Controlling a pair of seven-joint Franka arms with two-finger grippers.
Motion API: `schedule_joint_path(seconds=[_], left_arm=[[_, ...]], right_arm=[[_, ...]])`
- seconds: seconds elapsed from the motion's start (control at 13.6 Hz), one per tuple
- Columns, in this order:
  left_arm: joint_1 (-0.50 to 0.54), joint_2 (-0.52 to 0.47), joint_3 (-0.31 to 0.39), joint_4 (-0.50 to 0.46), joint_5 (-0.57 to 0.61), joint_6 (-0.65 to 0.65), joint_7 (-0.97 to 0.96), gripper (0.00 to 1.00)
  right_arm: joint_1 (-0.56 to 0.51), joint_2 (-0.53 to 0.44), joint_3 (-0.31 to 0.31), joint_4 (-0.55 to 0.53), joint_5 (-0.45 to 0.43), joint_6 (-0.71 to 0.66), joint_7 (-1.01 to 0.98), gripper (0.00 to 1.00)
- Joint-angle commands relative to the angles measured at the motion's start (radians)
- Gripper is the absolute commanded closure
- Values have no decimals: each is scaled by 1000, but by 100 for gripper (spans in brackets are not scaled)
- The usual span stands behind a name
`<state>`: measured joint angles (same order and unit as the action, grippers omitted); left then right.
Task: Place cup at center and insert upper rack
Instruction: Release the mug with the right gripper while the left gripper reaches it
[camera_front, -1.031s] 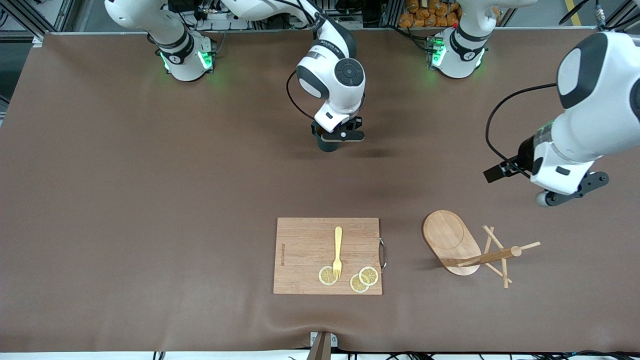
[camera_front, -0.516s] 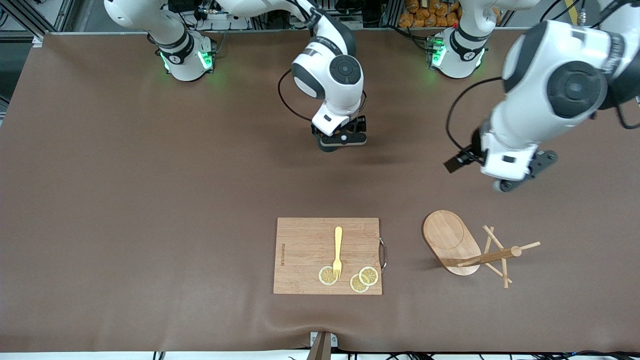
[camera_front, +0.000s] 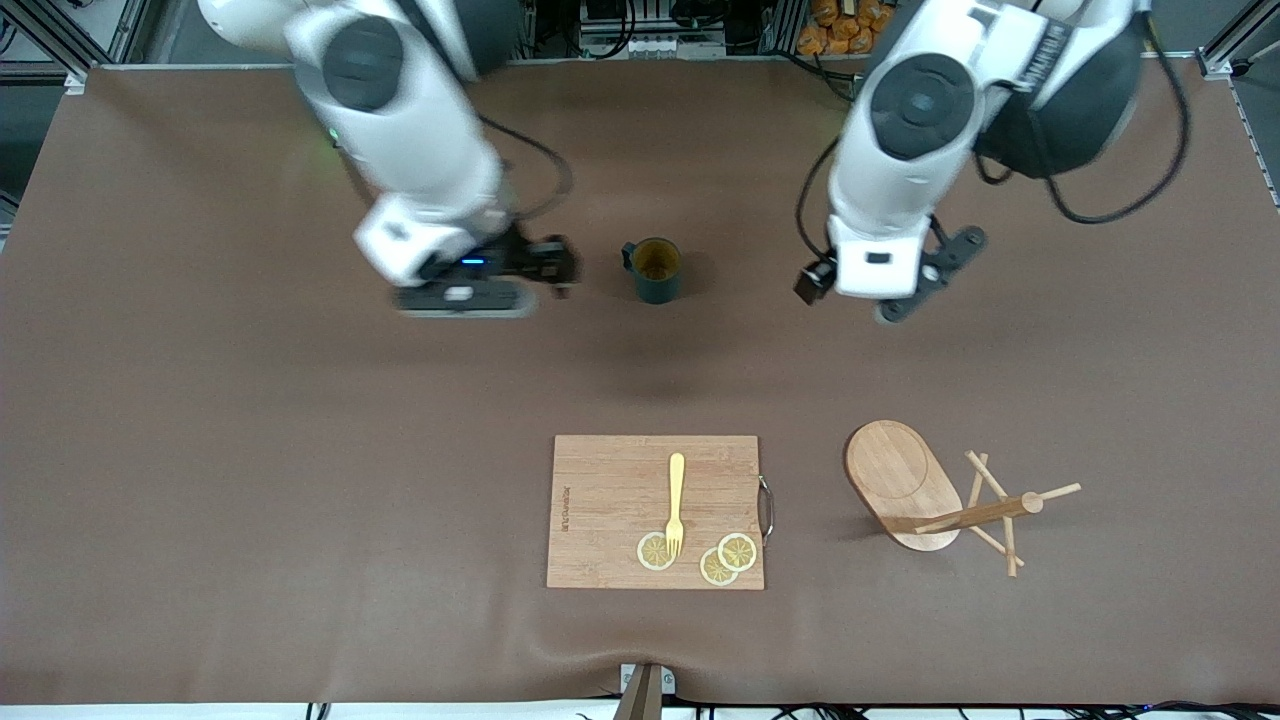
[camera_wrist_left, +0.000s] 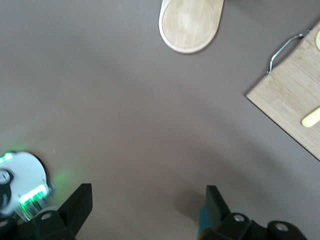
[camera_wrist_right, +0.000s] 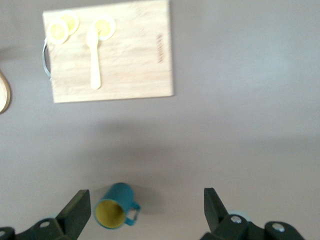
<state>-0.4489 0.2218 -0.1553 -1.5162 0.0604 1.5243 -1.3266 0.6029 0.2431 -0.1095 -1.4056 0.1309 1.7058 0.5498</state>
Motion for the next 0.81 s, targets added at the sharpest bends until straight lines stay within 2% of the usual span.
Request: schedule_joint_path(seconds=[0.0, 0.22, 0.37, 0.52, 0.74], left_arm=[[-123, 24, -7, 8, 21, -6, -193, 0], [-244, 112, -6, 30, 25, 48, -398, 0], [-331, 181, -6, 65, 59, 65, -552, 0], [-395, 224, -7, 70, 87, 80, -673, 0], [-471, 261, -7, 70, 116, 152, -763, 0]], right_arm=[[-171, -85, 24, -12, -1, -101, -150, 0], [-391, -111, 25, 42, -10, -225, -363, 0], [-495, -131, 25, 42, -51, -232, -517, 0], [-555, -149, 25, 34, -102, -241, -617, 0], [-614, -169, 27, 21, -122, -242, -686, 0]])
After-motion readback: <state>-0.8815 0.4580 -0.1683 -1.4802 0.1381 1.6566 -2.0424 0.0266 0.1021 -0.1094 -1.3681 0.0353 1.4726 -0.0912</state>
